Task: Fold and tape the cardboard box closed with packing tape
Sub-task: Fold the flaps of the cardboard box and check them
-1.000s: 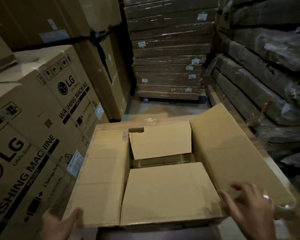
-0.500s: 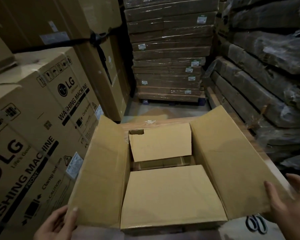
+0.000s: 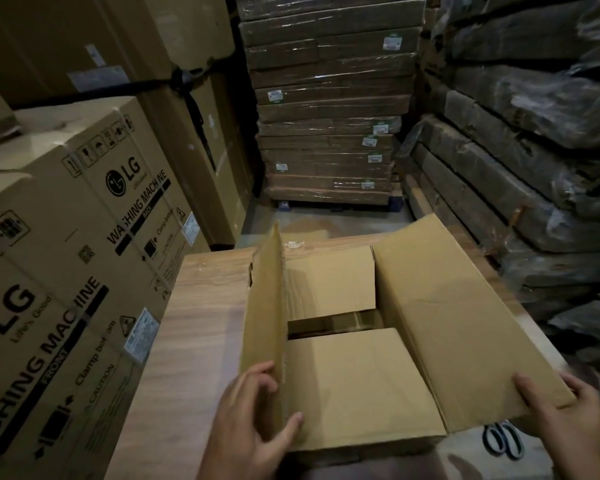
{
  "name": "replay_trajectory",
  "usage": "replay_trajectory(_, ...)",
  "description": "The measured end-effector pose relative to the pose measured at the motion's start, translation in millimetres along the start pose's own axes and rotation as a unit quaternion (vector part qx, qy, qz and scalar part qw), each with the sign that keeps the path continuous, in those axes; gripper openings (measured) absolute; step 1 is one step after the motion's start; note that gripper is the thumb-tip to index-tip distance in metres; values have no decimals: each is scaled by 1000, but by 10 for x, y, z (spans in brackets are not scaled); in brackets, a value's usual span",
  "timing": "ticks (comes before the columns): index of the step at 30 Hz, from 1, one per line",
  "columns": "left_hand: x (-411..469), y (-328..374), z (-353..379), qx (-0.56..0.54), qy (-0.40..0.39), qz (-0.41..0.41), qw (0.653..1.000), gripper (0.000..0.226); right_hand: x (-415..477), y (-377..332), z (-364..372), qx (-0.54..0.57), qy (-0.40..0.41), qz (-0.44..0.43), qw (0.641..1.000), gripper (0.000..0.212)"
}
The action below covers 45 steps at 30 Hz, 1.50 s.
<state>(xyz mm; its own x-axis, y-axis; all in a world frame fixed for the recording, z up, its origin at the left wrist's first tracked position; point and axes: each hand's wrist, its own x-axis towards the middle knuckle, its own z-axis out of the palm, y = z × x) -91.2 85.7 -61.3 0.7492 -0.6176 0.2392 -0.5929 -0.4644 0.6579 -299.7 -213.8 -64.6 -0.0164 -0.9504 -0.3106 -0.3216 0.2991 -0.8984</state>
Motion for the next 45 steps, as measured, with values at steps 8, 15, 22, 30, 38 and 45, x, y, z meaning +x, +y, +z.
replay_trajectory(8,68,16,610,95,-142,14,985,91,-91,-14,-33,-37,0,20,999,52)
replay_trajectory(15,117,-98,765,172,-216,40,960,93,-62,64,-31,-17,-4,11,1000,55)
replay_trajectory(22,125,-129,786,192,-205,46,959,101,319,550,1,-16,-5,34,999,90)
replay_trajectory(30,120,-209,821,197,-237,39,951,98,114,373,-49,-6,-20,39,999,44)
replay_trajectory(38,100,-124,777,254,-233,73,936,106,-141,129,77,22,-47,-19,998,46)
replay_trajectory(45,18,-257,814,240,-257,50,935,96,-500,20,207,-86,-149,-381,908,29)
